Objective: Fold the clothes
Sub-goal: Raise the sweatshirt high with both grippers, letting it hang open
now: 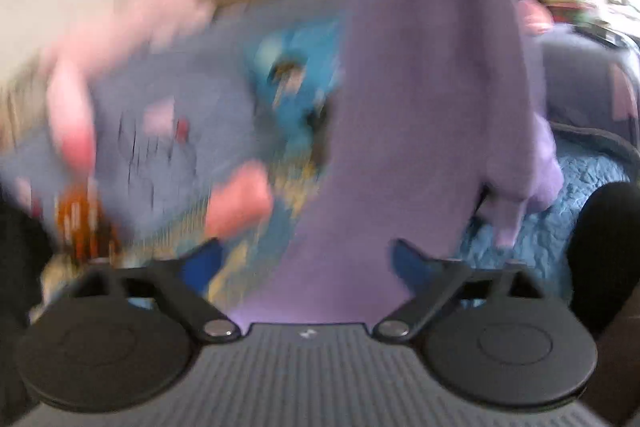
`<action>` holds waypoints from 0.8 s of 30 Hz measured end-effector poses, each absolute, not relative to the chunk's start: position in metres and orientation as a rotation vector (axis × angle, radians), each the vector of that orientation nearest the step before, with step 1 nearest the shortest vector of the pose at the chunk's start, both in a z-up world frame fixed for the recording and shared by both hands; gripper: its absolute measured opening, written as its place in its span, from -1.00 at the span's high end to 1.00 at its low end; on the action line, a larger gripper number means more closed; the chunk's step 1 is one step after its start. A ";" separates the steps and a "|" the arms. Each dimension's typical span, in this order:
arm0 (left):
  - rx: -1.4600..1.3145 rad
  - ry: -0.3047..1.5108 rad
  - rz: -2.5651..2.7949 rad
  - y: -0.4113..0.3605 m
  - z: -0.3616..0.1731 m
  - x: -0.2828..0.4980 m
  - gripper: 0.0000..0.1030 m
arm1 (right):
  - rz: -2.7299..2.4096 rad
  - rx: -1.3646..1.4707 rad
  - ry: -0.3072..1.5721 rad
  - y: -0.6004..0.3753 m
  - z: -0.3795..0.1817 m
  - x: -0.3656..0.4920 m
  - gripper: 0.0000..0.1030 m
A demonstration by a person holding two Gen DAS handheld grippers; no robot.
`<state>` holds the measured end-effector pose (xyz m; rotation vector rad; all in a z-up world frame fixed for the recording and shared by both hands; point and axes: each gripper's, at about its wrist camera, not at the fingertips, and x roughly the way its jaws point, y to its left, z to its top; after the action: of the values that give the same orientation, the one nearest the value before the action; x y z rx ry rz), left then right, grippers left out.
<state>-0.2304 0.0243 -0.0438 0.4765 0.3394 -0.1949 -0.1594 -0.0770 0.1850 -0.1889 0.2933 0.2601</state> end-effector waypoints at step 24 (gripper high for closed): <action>0.412 0.517 -0.109 -0.088 -0.135 -0.090 0.82 | 0.239 -0.130 0.311 -0.096 0.189 -0.161 0.91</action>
<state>-0.0901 -0.0883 -0.1348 0.4124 0.5170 -0.1089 -0.1613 -0.0957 0.1887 -0.1298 0.3111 0.2389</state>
